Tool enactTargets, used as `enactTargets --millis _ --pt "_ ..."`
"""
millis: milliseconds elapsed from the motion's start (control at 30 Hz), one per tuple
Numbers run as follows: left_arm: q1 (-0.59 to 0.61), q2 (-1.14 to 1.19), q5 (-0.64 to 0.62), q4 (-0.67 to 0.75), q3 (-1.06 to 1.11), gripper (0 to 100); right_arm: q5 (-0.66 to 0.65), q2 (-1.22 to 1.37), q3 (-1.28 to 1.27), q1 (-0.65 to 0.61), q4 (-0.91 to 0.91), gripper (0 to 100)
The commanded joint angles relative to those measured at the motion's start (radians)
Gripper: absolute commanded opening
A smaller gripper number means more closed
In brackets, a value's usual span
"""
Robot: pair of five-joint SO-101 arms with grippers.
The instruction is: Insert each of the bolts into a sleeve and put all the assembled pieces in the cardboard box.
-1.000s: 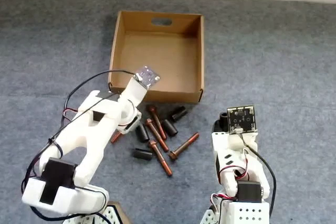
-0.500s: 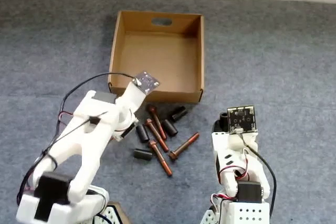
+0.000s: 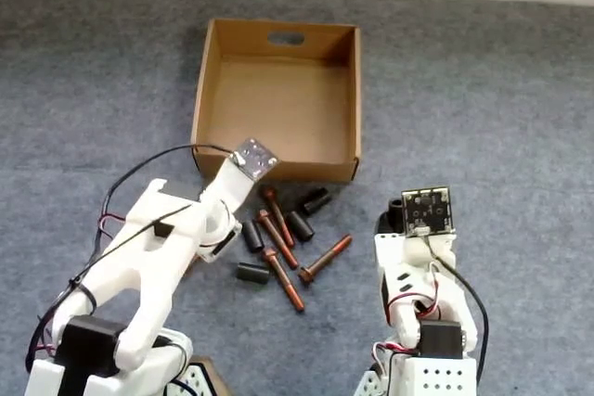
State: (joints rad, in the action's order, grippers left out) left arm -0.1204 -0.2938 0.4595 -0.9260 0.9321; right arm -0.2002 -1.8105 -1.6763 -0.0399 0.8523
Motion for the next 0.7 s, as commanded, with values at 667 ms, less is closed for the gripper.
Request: enactTargets --millis 667 --pt "-0.016 -0.038 0.009 0.014 0.048 3 0.009 -0.018 0.094 -0.005 0.082 0.5"
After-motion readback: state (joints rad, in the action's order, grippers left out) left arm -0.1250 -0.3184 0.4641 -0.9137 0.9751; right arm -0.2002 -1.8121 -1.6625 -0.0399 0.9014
